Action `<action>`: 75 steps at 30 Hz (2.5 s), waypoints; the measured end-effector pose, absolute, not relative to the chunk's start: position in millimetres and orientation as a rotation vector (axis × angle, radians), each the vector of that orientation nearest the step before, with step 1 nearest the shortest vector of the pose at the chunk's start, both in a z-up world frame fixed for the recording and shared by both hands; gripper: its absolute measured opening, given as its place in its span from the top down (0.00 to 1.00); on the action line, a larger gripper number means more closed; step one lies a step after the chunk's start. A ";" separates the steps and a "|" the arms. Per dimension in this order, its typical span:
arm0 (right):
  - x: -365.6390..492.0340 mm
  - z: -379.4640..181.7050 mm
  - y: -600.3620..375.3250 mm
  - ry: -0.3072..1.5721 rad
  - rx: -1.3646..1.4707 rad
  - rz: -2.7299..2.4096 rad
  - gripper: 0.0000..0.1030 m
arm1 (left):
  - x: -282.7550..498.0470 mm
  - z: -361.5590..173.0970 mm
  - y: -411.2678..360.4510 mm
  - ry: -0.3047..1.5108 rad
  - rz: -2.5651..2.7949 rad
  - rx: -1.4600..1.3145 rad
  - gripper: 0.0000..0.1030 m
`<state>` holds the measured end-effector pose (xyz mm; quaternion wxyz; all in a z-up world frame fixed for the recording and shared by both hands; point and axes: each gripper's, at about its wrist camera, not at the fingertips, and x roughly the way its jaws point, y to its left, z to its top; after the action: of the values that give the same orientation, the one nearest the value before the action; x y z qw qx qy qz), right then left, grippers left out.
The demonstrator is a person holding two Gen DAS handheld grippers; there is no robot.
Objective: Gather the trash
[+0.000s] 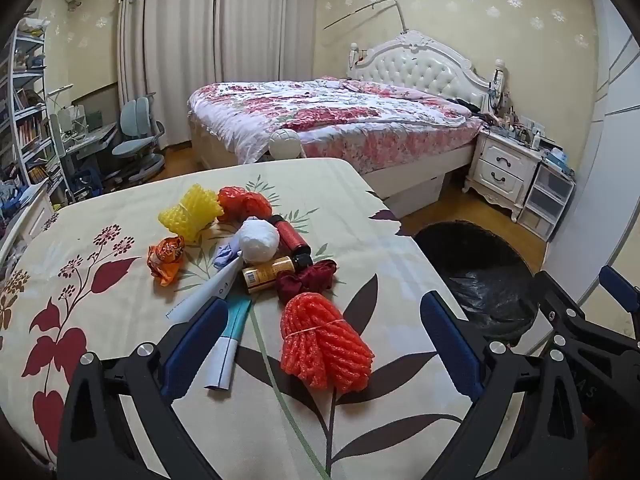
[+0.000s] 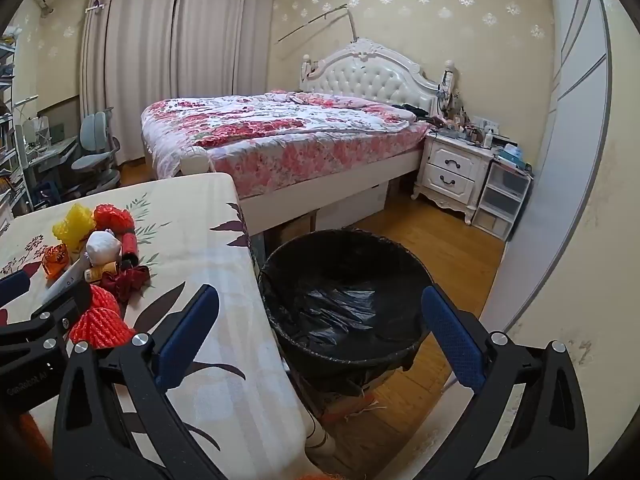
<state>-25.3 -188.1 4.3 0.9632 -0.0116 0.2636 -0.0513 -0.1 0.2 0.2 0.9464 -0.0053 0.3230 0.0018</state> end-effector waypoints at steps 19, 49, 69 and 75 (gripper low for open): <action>-27.7 14.5 -185.7 0.548 -0.018 -0.103 0.04 | -4.2 0.8 18.7 0.645 0.036 -0.050 0.07; -25.6 11.3 -188.2 0.571 -0.005 -0.097 0.04 | -4.4 -3.1 18.2 0.659 0.041 -0.049 0.07; -25.1 10.0 -188.2 0.572 -0.006 -0.098 0.04 | -4.4 -3.6 18.1 0.661 0.041 -0.049 0.07; -24.8 10.2 -188.7 0.575 -0.004 -0.098 0.04 | -5.7 -5.7 17.4 0.663 0.041 -0.047 0.07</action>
<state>-24.8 -188.7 10.2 0.9578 -0.0021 0.2832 -0.0481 -5.7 17.4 -5.7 0.9451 -0.0229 0.3253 0.0202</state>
